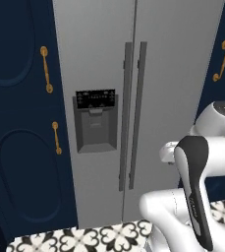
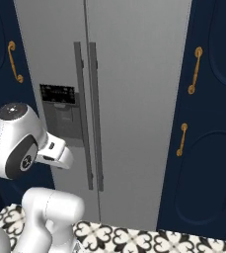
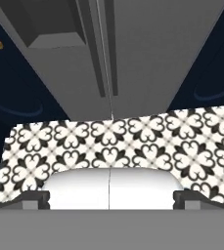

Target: Grab a lemon wedge from the fridge and one ice cube from the ice bowl, and put them in the glass of lemonade.

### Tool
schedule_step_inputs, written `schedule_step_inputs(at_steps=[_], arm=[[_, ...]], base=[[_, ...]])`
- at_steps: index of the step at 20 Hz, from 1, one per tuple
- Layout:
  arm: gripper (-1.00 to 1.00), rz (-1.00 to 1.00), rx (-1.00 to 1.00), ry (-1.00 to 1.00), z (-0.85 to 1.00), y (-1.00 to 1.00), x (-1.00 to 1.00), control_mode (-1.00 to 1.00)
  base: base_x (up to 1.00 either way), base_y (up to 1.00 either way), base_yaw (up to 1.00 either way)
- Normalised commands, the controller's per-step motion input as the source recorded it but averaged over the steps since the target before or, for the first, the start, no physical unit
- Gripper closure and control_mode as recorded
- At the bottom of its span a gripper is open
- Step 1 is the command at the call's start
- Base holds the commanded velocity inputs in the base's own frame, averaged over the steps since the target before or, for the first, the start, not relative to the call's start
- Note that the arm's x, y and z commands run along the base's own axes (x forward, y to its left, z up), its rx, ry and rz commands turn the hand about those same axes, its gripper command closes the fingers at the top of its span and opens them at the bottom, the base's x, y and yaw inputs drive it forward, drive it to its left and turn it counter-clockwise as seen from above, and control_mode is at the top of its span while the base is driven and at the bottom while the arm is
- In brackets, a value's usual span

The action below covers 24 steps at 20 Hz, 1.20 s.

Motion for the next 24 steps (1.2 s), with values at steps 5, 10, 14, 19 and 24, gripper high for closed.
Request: schedule_step_inputs(at_steps=[5,10,14,19,24], arm=[[-1.00,0.00,0.00,-0.04,0.00,0.00,0.01,-1.00],[-1.00,0.00,-0.02,-0.35,0.74,0.00,0.00,-1.00],[-1.00,0.00,-0.13,-0.23,1.00,0.00,0.29,-1.00],[-1.00,0.00,-0.10,-0.04,1.00,0.00,0.92,-1.00],[-1.00,0.00,0.02,-0.11,0.06,0.00,0.81,-1.00]], base=[[0.00,0.00,0.00],[0.00,0.00,0.00],[0.00,0.00,0.00],[0.00,0.00,0.00],[0.00,0.00,0.00]])
